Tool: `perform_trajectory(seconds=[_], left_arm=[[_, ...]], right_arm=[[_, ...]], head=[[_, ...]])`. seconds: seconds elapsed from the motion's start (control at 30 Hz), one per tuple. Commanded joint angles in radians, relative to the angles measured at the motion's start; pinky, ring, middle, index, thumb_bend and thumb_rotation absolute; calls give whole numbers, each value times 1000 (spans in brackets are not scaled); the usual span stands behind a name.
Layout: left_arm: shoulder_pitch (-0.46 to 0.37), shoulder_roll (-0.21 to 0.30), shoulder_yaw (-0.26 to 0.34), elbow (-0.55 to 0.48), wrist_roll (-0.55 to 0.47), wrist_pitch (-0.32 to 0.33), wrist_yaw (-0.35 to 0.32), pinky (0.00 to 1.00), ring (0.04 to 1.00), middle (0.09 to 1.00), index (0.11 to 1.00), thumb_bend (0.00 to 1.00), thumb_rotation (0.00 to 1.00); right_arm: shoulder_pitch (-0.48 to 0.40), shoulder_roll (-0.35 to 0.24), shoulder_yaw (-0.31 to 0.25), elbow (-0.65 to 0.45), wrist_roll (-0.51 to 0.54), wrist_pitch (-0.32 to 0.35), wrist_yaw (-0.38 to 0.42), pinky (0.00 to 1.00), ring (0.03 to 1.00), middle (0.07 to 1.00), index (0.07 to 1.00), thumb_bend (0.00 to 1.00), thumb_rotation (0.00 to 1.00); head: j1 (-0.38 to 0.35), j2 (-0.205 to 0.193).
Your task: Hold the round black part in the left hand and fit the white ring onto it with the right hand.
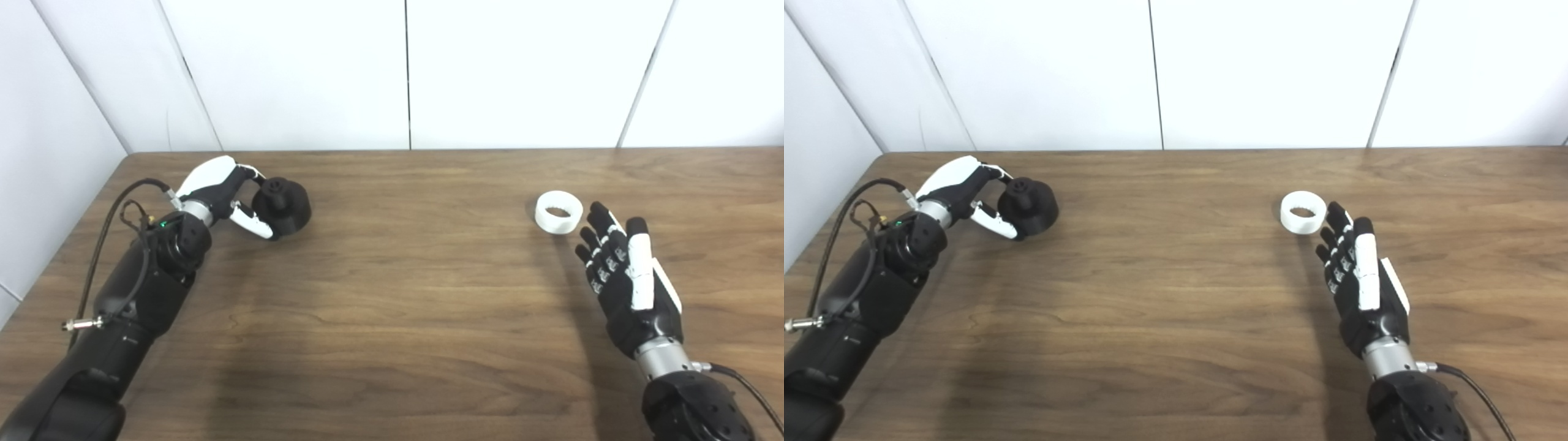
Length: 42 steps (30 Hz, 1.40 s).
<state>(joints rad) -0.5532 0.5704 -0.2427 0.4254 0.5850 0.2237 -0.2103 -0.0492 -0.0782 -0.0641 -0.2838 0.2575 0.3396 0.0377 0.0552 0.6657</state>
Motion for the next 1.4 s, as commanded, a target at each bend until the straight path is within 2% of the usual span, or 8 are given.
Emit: perform_trajectory(seconds=[0.0, 0.17, 0.33, 0.47, 0.77, 0.93, 1.17, 1.37], left_arm=[[-17, 26, 17, -46, 0, 0, 8, 955, 1000, 916, 615, 775, 151], [15, 28, 12, -101, 4, 5, -4, 979, 1000, 918, 618, 783, 185], [44, 18, 12, -158, 4, 17, -15, 944, 1000, 932, 613, 783, 162], [70, 10, 9, -199, -1, -4, -20, 949, 1000, 931, 617, 779, 164], [125, -10, -3, -306, 15, 24, -52, 962, 1000, 922, 622, 769, 183], [165, -34, -14, -401, 27, 58, -73, 973, 1000, 925, 633, 782, 185], [209, -65, -40, -482, 47, 27, -81, 956, 1000, 918, 630, 784, 221], [234, -92, -60, -539, 63, 37, -108, 962, 1000, 922, 632, 791, 246]], right_arm=[[-32, -7, 2, -39, 3, -17, 18, 1000, 1000, 1000, 974, 628, 1000], [-31, -9, 2, -36, 6, -15, 19, 1000, 1000, 1000, 969, 633, 1000], [-31, -8, 5, -40, 4, -12, 19, 1000, 1000, 1000, 973, 629, 1000], [-29, -9, 7, -41, 2, -9, 19, 1000, 1000, 1000, 975, 630, 1000], [-27, -8, 8, -40, 6, -7, 26, 1000, 1000, 1000, 980, 636, 1000], [-25, -5, 7, -42, 9, -6, 25, 1000, 1000, 1000, 978, 635, 1000], [-26, -6, 8, -41, 6, -4, 24, 1000, 1000, 1000, 975, 638, 1000], [-26, -11, 11, -41, 2, -7, 28, 1000, 1000, 1000, 977, 639, 1000]], head=[[1, 1], [3, 3], [5, 5], [4, 7], [5, 14], [4, 19], [2, 19], [2, 21]])
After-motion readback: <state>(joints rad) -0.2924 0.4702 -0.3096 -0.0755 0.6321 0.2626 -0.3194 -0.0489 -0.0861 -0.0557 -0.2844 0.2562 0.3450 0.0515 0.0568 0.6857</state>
